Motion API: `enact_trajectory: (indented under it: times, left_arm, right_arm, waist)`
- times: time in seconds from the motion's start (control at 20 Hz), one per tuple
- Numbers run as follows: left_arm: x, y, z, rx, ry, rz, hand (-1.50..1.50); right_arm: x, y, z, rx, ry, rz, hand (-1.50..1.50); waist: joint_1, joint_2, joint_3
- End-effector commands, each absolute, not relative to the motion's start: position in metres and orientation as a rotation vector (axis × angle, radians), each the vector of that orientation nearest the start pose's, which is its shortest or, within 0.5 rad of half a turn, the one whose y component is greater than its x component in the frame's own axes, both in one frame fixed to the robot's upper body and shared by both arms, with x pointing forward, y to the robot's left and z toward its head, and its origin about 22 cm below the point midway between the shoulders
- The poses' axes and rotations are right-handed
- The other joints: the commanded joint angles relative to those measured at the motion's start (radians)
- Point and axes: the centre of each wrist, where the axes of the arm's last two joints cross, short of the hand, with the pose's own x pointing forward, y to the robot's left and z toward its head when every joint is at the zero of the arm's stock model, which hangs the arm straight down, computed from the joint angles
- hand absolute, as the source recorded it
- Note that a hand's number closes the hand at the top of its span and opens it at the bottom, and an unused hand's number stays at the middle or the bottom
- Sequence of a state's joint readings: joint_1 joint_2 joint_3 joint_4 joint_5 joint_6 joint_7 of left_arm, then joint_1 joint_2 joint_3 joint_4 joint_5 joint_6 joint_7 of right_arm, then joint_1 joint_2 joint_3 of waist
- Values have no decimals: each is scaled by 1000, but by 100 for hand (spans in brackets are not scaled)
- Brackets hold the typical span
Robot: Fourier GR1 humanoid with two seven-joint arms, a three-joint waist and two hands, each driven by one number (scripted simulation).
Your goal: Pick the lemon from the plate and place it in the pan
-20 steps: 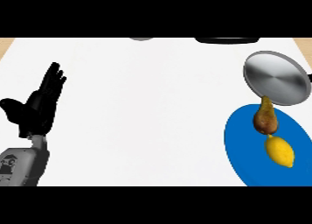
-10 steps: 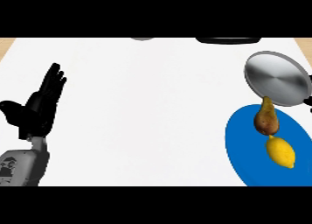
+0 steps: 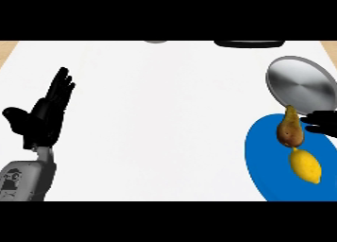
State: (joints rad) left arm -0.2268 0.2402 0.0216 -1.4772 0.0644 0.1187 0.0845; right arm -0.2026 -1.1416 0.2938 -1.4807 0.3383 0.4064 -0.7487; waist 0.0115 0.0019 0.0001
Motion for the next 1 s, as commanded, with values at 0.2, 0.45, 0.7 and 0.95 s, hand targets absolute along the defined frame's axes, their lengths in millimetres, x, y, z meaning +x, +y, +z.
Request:
enact_trajectory:
  times: [0.2, 0.45, 0.7, 0.95]
  left_arm:
    - [294, 287, 39, 201, -1627, -50, 0]
    - [304, 279, 37, 198, -1623, -60, 0]
    - [290, 282, 53, 217, -1638, -44, 0]
    - [298, 255, 53, 211, -1618, -41, 0]
  right_arm:
    - [269, -395, 135, -83, -1405, 1864, -150]
    - [271, -389, 139, -229, -1341, 1979, -150]
    - [278, -366, 142, -295, -1298, 2014, -150]
    - [258, -352, 113, -280, -1250, 2043, -150]
  waist:
    - [-12, -2, 0]
    - [-13, -1, 0]
    - [-7, -2, 0]
    - [-16, -3, 0]
